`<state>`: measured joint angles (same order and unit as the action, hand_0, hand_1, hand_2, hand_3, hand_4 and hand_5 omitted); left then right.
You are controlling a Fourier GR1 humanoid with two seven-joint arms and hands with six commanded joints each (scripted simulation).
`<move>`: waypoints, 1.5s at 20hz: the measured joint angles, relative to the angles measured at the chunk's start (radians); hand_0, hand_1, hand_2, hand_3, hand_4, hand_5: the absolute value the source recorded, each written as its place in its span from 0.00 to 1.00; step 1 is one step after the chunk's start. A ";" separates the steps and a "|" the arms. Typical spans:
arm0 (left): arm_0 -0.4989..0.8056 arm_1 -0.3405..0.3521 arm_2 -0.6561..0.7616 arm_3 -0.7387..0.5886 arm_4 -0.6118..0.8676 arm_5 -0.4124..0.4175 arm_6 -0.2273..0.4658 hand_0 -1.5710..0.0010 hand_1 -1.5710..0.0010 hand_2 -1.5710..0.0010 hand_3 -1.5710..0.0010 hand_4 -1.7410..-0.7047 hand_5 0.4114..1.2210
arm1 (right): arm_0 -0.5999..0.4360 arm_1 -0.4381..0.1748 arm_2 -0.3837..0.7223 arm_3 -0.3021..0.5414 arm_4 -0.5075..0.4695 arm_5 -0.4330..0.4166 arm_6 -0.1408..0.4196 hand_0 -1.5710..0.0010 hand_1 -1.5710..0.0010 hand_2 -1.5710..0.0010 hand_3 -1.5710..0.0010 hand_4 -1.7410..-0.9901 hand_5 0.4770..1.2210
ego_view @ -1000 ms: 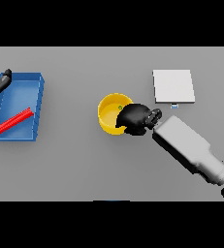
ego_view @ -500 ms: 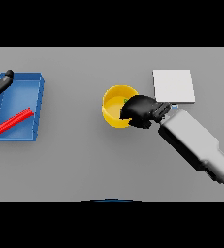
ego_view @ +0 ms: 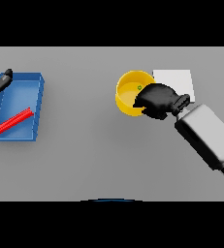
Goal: Pick up the red beaker and tilt it to pour out 1 green nut into yellow bowl. Pick up the yellow bowl and place it on the metallic measuring scale.
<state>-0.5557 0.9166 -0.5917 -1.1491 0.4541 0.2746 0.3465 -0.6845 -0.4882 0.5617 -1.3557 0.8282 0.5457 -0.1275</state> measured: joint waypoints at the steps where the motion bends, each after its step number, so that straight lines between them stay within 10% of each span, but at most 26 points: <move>1: -0.004 -0.009 -0.002 0.003 -0.002 0.002 -0.008 1.00 1.00 1.00 1.00 0.98 0.35 | -0.004 -0.009 -0.012 0.004 0.004 -0.010 0.010 0.00 0.00 0.04 0.26 0.00 1.00; 19: 0.008 0.015 -0.007 -0.039 0.003 0.010 0.049 1.00 1.00 1.00 1.00 0.98 0.37 | -0.092 -0.035 -0.157 0.462 0.061 -0.264 -0.056 0.00 0.00 0.07 0.19 0.00 1.00; 30: 0.015 0.016 -0.005 -0.020 0.006 -0.003 0.044 1.00 1.00 1.00 1.00 0.98 0.37 | -0.138 0.018 -0.208 0.660 0.052 -0.270 -0.093 0.11 0.00 0.12 0.13 0.00 1.00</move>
<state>-0.5402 0.9323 -0.5972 -1.1690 0.4600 0.2719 0.3904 -0.8224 -0.4705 0.3541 -0.6961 0.8798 0.2755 -0.2201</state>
